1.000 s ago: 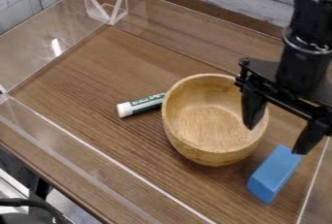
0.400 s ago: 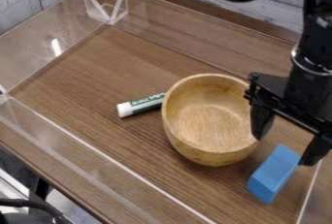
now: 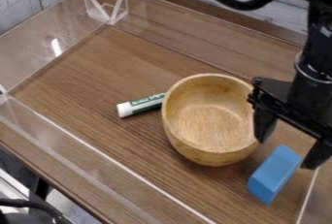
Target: Put the blue block in the brown bowl
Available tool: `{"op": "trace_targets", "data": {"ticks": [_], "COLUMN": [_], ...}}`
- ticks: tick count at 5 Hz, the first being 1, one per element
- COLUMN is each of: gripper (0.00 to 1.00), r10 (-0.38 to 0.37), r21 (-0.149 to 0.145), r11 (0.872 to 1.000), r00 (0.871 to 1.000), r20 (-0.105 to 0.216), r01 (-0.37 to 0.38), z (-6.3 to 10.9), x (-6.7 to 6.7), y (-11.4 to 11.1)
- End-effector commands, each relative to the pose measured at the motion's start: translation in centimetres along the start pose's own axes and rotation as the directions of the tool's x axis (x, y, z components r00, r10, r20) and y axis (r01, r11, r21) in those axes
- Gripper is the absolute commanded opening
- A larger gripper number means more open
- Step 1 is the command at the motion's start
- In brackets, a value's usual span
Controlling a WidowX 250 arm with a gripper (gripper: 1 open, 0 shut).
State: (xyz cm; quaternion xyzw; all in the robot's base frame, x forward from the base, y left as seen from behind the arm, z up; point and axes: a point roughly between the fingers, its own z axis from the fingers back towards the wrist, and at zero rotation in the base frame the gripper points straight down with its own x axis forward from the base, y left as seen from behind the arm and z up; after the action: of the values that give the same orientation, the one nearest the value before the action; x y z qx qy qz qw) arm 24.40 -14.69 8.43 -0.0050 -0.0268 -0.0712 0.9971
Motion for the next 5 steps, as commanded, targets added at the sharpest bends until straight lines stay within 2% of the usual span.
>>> {"op": "trace_targets", "data": {"ticks": [1, 5], "gripper": [1.0, 1.0], "r10": [-0.012, -0.035], "r21": [0.0, 0.051], "r11": [1.0, 0.998], "r00": [0.999, 0.996], "r20": [0.043, 0.084], "r01": [0.012, 0.031], "z": [0.64, 0.2], "x": [0.5, 0.67], "y": [-0.33, -0.34]}}
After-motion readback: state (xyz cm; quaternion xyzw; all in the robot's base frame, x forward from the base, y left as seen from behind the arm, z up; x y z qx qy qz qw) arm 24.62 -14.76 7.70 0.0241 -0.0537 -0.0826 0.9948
